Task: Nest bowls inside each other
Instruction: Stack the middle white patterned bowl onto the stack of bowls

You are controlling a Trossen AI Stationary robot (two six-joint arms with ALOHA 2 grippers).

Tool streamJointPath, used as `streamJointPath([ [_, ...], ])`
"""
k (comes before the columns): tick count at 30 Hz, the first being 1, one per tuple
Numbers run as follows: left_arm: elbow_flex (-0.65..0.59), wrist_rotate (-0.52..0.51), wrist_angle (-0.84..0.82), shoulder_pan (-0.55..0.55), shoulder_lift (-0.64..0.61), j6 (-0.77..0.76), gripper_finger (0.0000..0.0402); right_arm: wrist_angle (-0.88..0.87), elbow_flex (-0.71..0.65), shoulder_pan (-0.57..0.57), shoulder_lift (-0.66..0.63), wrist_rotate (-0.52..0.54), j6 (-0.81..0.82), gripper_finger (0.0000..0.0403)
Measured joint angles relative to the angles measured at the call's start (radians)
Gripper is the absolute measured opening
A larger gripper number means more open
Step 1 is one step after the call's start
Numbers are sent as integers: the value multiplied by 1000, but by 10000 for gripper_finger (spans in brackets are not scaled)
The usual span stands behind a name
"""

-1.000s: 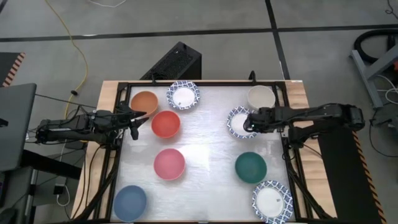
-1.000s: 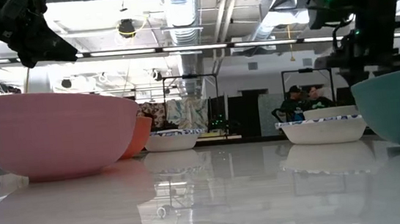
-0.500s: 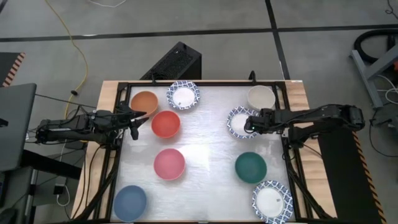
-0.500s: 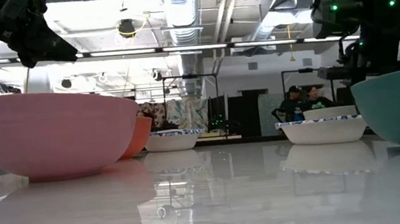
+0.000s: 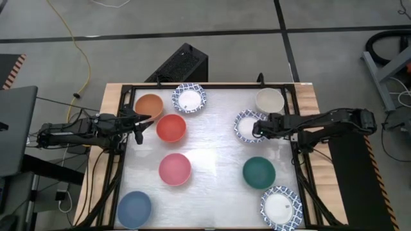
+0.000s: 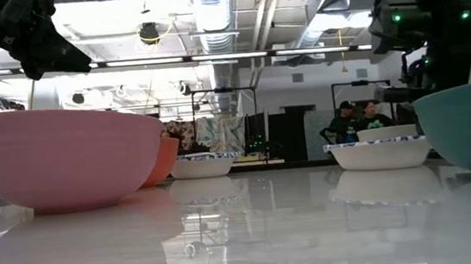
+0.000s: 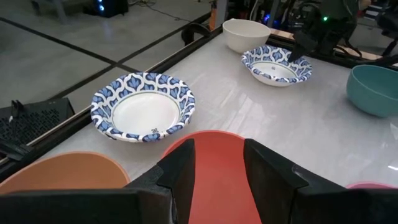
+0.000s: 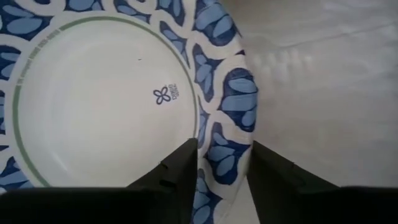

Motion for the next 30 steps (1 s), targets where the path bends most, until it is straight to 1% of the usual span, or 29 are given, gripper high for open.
streamJointPath([
  [8, 0, 0, 0, 0, 0, 0, 126, 37, 1, -30, 0, -5, -35, 71],
  [13, 0, 0, 0, 0, 0, 0, 126, 49, 2, -28, -1, -8, -44, 41],
  [19, 0, 0, 0, 0, 0, 0, 126, 114, 2, -27, 0, -48, -112, 19],
  [26, 0, 0, 0, 0, 0, 0, 126, 173, 1, -27, 0, -61, -138, 17],
  [30, 0, 0, 0, 0, 0, 1, 126, 255, 1, -27, 0, -84, -169, 16],
])
